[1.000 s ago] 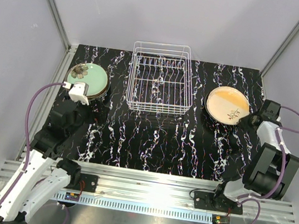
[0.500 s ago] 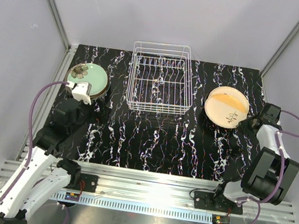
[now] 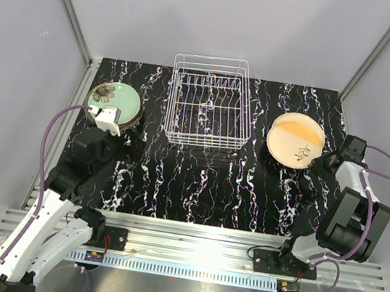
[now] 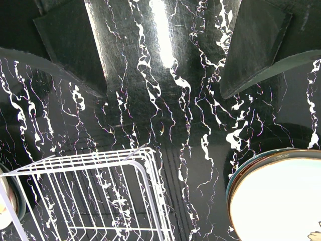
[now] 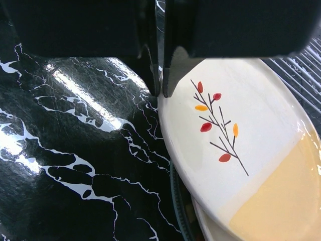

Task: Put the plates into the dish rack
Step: Grab a plate with the right arm

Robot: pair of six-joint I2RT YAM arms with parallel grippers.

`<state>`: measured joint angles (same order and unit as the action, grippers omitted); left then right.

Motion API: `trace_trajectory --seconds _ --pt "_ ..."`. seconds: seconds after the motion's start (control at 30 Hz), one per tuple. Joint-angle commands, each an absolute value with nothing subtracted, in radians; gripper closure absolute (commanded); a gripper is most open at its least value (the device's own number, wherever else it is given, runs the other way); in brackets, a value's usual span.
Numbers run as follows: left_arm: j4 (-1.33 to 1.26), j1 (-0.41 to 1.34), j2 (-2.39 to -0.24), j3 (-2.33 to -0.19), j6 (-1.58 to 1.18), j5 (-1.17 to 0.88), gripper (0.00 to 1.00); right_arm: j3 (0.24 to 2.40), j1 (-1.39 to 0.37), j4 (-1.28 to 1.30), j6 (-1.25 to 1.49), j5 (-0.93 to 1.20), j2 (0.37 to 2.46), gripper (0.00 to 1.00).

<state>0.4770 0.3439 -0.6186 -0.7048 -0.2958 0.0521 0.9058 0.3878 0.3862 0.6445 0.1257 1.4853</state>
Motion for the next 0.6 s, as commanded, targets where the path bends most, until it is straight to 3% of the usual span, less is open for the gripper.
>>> trace_trajectory --seconds 0.0,0.2,0.57 --pt "0.439 0.348 -0.62 -0.733 -0.291 0.028 0.01 0.95 0.393 0.336 0.652 0.173 1.496 1.0" --pt "0.439 0.347 -0.618 -0.735 -0.29 0.028 0.01 0.96 0.394 0.336 0.655 0.176 1.502 0.93" --pt "0.439 0.347 -0.618 -0.733 -0.288 0.025 0.01 0.953 0.396 0.327 0.65 0.181 1.508 0.58"
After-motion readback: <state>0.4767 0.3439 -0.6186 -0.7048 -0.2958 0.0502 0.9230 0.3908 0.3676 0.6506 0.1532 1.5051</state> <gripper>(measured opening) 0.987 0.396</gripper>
